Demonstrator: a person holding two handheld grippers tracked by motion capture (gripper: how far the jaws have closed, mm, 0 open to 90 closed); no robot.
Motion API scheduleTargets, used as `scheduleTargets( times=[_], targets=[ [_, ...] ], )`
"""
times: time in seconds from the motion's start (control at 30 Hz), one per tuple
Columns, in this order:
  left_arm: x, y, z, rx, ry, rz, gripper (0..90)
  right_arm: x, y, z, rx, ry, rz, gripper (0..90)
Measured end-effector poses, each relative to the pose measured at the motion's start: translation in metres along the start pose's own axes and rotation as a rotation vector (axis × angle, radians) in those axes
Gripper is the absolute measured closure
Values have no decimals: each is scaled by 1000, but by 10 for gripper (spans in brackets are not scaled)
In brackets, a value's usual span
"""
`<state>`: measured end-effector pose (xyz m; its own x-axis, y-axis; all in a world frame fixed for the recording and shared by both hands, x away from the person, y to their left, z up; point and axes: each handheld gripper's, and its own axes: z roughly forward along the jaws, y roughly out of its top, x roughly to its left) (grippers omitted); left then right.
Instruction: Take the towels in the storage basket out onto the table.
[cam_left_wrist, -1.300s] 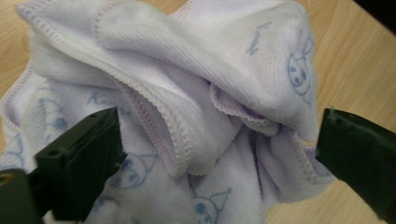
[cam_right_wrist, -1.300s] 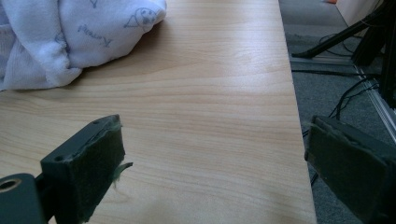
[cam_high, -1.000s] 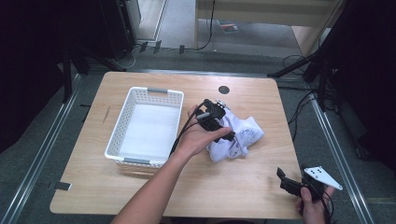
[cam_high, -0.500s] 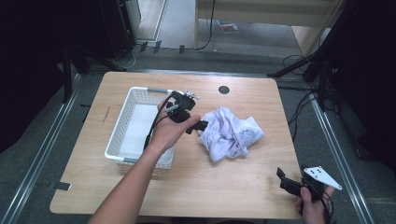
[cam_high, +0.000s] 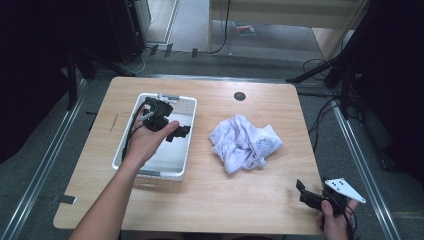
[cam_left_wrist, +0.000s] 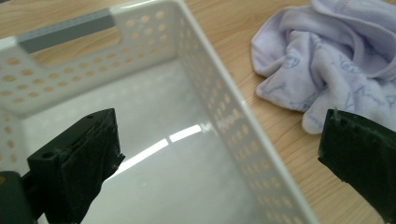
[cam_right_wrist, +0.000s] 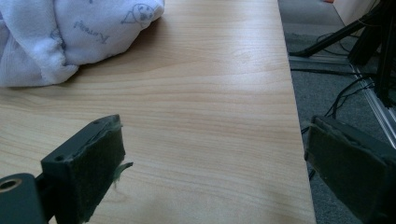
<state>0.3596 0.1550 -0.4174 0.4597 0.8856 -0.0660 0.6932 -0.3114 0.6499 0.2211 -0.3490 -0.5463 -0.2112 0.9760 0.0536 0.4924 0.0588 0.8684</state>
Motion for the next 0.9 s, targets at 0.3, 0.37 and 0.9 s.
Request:
scheduleTargets(
  times=[0.3,0.37,0.9],
  targets=[
    [34,-27,-26,-23,51,-40,0,1,0,0,6,-5,-3,50],
    [42,-35,-32,-25,61,-51,0,1,0,0,6,-6,-4,50],
    [90,-103,-66,-85,118,-182,0,2,0,1,10,-15,-13,52]
  ],
)
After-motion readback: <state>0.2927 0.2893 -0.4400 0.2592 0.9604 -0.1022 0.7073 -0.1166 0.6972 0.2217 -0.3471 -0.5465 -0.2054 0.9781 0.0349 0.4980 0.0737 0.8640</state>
